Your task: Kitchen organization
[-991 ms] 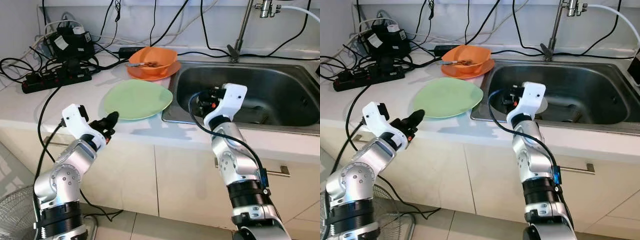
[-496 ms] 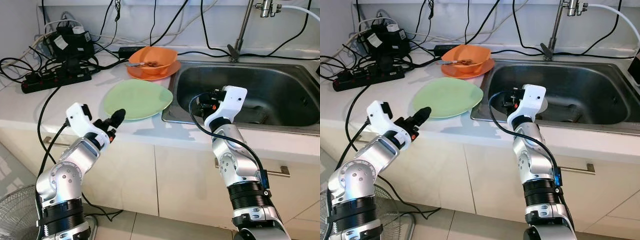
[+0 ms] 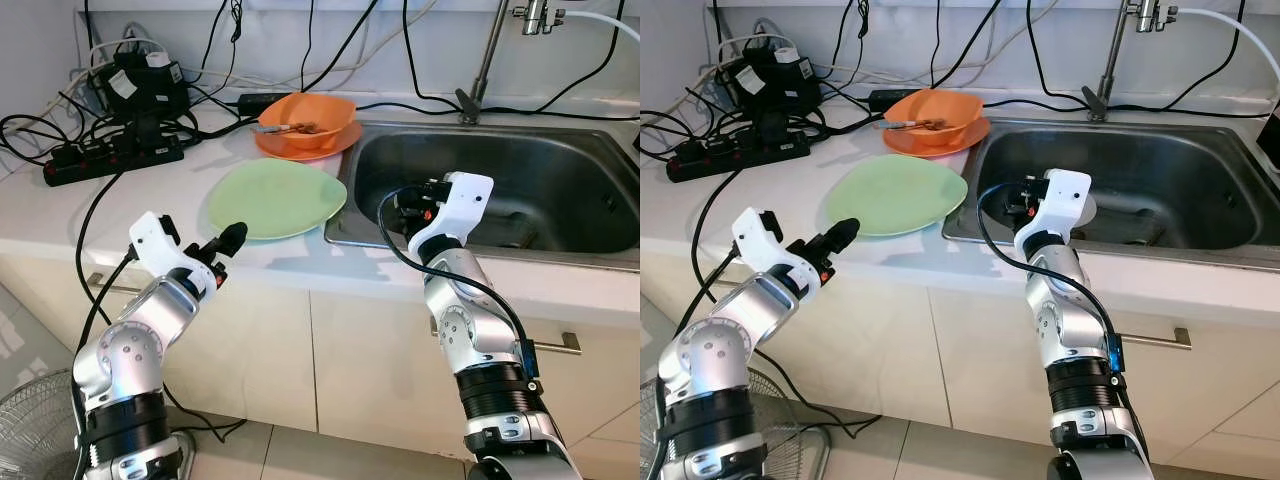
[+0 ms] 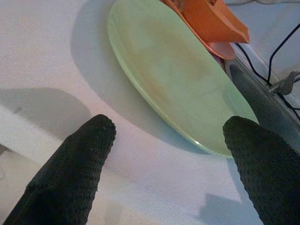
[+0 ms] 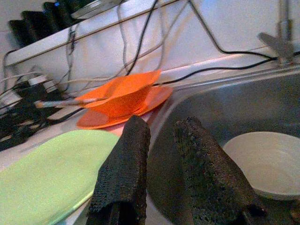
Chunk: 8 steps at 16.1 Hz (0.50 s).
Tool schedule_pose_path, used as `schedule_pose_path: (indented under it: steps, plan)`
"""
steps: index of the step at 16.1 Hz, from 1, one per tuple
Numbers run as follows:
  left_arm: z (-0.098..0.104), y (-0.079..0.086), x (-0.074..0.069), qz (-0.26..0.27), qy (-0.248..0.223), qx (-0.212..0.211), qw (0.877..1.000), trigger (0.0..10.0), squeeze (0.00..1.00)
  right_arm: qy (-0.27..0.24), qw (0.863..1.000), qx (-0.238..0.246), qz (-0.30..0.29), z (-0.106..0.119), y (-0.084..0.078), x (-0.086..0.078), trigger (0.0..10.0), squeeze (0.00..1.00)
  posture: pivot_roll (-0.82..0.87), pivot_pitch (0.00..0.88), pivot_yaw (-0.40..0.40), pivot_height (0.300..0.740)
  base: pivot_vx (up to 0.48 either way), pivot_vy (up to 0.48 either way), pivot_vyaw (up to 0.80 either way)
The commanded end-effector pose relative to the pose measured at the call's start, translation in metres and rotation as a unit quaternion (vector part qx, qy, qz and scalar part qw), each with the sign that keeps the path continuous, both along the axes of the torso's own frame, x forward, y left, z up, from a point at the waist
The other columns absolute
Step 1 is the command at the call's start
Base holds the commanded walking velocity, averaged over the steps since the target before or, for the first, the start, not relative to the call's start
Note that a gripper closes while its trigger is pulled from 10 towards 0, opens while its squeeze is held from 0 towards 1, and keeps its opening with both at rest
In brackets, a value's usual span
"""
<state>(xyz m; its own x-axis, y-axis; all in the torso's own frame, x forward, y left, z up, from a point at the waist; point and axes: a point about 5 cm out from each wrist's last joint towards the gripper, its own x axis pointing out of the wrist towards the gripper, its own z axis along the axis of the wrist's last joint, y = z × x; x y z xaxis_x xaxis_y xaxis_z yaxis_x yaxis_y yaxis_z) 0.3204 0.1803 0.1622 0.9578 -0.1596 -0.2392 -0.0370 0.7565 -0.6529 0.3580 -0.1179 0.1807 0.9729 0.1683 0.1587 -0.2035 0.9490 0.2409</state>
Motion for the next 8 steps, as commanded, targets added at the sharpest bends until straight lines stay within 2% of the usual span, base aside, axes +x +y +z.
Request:
schedule_pose_path:
  steps: [1, 4, 7, 8]
  plan:
    - [0.001, -0.003, 0.003, -0.005, 0.001, -0.003, 1.000, 10.0, 0.00, -0.010, 0.999, 0.005, 0.037, 0.007, 0.005, -0.002, 10.0, 0.00, 0.07, 0.008, 0.075, 0.740, 0.000, 0.000, 0.00]
    - [-0.001, -0.008, 0.006, -0.012, 0.003, -0.006, 1.000, 10.0, 0.00, 0.004, 0.984, -0.004, 0.179, 0.003, 0.023, -0.018, 10.0, 0.00, 0.06, 0.009, 0.073, 0.740, 0.000, 0.000, 0.00]
    - [0.000, -0.009, 0.006, -0.014, 0.002, -0.010, 1.000, 10.0, 0.00, 0.011, 0.975, 0.010, 0.222, 0.001, 0.027, -0.027, 10.0, 0.00, 0.06, 0.010, 0.070, 0.740, 0.000, 0.000, 0.00]
    - [0.000, -0.009, 0.006, -0.014, 0.002, -0.011, 1.000, 10.0, 0.00, 0.013, 0.970, 0.001, 0.241, -0.001, 0.028, -0.030, 10.0, 0.00, 0.06, 0.010, 0.070, 0.740, 0.000, 0.000, 0.00]
